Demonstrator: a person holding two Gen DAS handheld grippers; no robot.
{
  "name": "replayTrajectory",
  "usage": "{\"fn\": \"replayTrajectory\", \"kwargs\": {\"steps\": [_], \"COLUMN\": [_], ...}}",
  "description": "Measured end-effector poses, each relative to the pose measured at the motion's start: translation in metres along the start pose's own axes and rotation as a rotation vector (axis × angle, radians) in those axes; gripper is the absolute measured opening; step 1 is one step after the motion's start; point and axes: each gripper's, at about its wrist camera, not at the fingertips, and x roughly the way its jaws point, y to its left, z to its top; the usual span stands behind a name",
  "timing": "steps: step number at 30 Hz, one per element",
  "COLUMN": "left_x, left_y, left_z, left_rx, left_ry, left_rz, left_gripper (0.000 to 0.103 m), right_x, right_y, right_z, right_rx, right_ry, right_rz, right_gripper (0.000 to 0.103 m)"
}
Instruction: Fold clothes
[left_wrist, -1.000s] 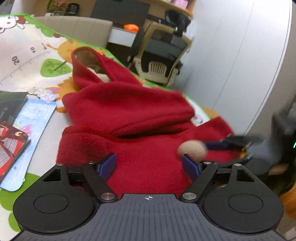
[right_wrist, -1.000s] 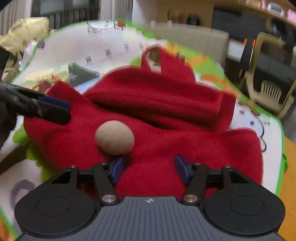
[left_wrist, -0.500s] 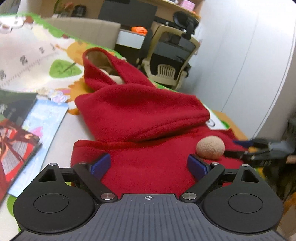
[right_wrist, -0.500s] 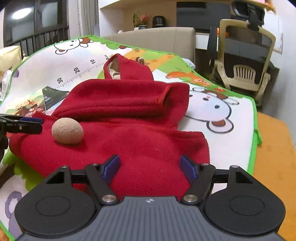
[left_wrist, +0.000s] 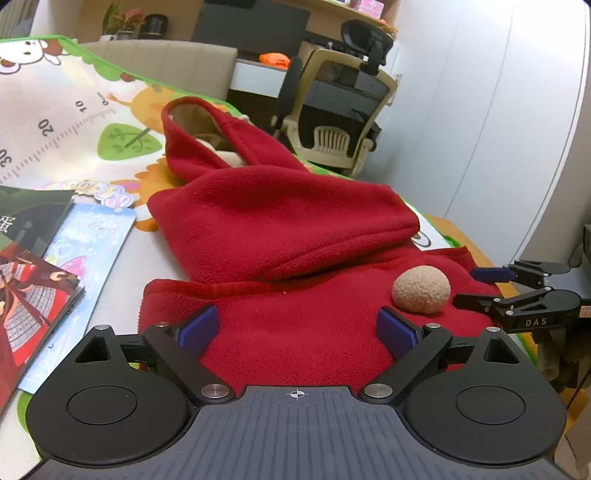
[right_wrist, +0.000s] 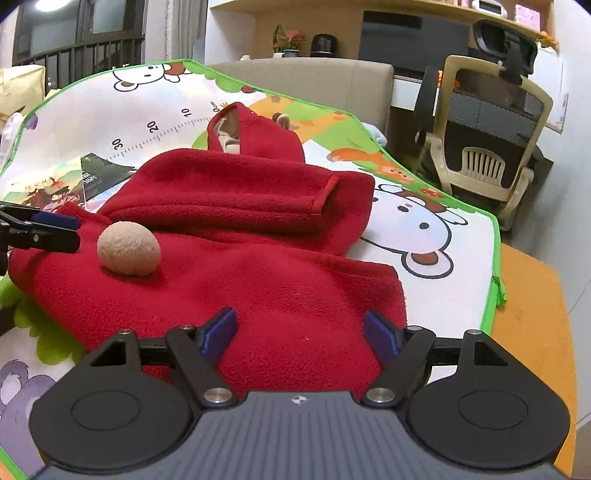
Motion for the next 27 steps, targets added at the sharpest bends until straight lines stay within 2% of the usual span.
{"fn": "replayTrajectory", "kwargs": {"steps": [8, 11, 22, 27], "left_x": [0.0, 0.001, 0.003, 0.002], "left_y": [0.002, 0.004, -0.002, -0.001], "left_z": [0.003, 0.002, 0.001, 0.005], "left_rx": [-0.012, -0.018, 0.007, -0.002], "left_ry": [0.013, 0.009, 0.009, 0.032], "left_rz": [-0.015, -0.025, -0.015, -0.023], "left_gripper": [0.097, 0.098, 0.101, 0.101], "right_x": [0.004, 0.007, 0.007, 0.004], "right_y": [-0.005, -0.01, -0.007, -0.006], "right_z": [-0.001, -0.004, -0.007, 0.006], "right_rx": [-0.007, 0.029, 0.035, 0.02], "right_ry": [0.0, -0.003, -0.017, 0.014], "right_rz": [0.01, 0.034, 0.034, 0.033], "right_gripper": [0.083, 0.084, 0.084, 0.085]}}
